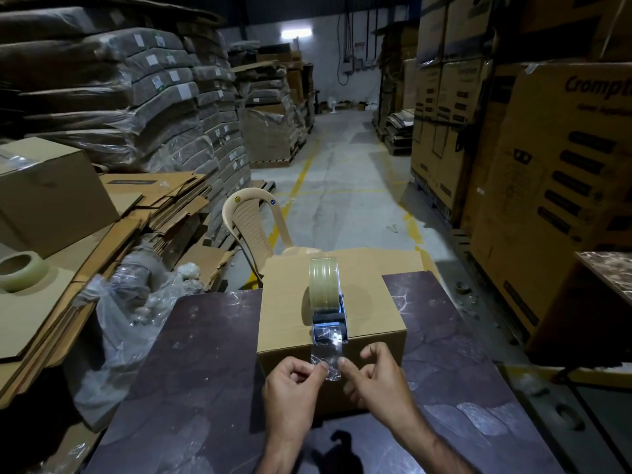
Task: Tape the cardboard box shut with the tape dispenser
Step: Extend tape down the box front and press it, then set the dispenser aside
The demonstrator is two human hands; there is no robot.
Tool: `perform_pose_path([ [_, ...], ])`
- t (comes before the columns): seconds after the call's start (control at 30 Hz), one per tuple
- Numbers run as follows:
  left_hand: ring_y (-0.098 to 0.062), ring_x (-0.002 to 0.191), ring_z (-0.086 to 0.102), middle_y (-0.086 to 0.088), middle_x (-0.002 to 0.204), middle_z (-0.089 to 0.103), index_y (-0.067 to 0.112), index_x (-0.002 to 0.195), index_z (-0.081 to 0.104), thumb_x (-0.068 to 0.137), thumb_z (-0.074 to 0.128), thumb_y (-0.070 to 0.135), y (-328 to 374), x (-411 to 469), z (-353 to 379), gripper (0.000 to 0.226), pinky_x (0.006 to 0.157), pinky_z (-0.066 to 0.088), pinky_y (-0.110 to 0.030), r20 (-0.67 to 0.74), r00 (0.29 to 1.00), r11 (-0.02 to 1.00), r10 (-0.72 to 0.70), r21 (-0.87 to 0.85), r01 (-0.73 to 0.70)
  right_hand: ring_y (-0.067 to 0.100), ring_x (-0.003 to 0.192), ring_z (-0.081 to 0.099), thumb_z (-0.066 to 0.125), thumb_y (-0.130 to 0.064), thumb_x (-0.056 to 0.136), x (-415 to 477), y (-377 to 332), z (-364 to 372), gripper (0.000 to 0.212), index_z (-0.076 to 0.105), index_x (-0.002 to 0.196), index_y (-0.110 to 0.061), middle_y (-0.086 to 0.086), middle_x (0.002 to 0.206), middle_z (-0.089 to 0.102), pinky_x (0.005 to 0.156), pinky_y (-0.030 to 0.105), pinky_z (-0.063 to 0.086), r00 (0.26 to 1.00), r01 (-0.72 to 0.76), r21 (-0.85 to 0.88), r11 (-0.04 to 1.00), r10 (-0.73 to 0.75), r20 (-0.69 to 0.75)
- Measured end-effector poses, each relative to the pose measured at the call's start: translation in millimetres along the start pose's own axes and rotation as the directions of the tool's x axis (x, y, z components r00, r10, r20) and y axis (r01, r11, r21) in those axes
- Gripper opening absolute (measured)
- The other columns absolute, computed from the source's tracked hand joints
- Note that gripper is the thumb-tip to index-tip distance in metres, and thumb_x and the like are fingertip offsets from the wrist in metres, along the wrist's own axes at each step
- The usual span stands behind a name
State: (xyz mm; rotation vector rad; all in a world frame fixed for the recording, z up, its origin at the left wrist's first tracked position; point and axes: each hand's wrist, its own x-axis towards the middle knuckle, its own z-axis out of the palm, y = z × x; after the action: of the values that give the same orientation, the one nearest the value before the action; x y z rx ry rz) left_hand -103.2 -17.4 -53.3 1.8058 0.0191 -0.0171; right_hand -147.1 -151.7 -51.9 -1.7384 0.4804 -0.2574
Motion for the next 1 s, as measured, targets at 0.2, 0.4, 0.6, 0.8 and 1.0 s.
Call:
perform_pose_path([
  [0.2, -0.011, 0.054, 0.061, -0.003, 0.058, 0.070, 0.014, 0.062, 0.065, 0.074, 0.082, 0.019, -3.5, -2.8, 1.4, 0.021, 0.054, 0.046, -0.027, 0.008, 1.000, 1.000, -0.006, -0.030, 0.007, 0.017, 0.063, 0.064, 0.077, -0.023, 0.078, 9.9, 1.3, 9.0, 0.035, 0.047, 0.095, -0.017, 0.008, 0.069, 0.071, 0.063, 0.036, 0.051, 0.999, -0.031, 0.201, 0.979, 0.035, -0.017],
  [0.4, -0.011, 0.056, 0.063, -0.002, 0.059, 0.071, 0.014, 0.063, 0.066, 0.076, 0.081, 0.021, -3.5, -4.0, 0.9, 0.020, 0.055, 0.047, -0.026, 0.007, 1.000, 0.999, -0.014, -0.033, 0.014, 0.014, 0.060, 0.063, 0.077, -0.016, 0.078, 9.0, -0.6, 13.4, 0.034, 0.047, 0.096, -0.018, 0.006, 0.067, 0.071, 0.065, 0.038, 0.050, 0.999, 0.005, 0.220, 0.975, 0.004, -0.038],
  [0.6, -0.009, 0.055, 0.060, 0.001, 0.058, 0.070, 0.019, 0.061, 0.067, 0.082, 0.074, 0.030, -6.5, -4.8, 3.3, 0.024, 0.057, 0.049, -0.031, 0.015, 1.000, 1.000, -0.024, -0.002, 0.025, 0.012, 0.063, 0.065, 0.076, -0.005, 0.075, 6.5, -1.4, 13.0, 0.036, 0.048, 0.094, -0.020, 0.004, 0.066, 0.070, 0.068, 0.034, 0.051, 0.996, 0.048, 0.148, 0.988, -0.036, -0.085],
  [0.8, -0.010, 0.059, 0.058, -0.004, 0.061, 0.070, 0.017, 0.063, 0.072, 0.085, 0.071, 0.031, -8.2, -8.2, 2.1, 0.025, 0.053, 0.051, -0.031, -0.026, 0.990, 0.988, -0.136, -0.079, 0.133, 0.012, 0.061, 0.064, 0.076, -0.003, 0.074, 4.6, -3.2, 14.6, 0.037, 0.048, 0.091, -0.022, 0.003, 0.063, 0.069, 0.068, 0.034, 0.053, 0.983, 0.124, 0.064, 0.990, -0.114, -0.143],
  [1.0, -0.019, 0.057, 0.063, 0.000, 0.053, 0.068, 0.017, 0.054, 0.071, 0.092, 0.058, 0.038, -3.3, -2.7, 3.9, 0.045, 0.061, 0.058, -0.040, -0.164, 0.976, 0.990, -0.140, -0.012, 0.140, 0.006, 0.057, 0.061, 0.077, -0.004, 0.073, 0.8, -6.6, 20.2, 0.038, 0.048, 0.088, -0.022, -0.002, 0.061, 0.069, 0.063, 0.026, 0.051, 0.975, 0.146, -0.001, 0.989, -0.144, -0.168],
])
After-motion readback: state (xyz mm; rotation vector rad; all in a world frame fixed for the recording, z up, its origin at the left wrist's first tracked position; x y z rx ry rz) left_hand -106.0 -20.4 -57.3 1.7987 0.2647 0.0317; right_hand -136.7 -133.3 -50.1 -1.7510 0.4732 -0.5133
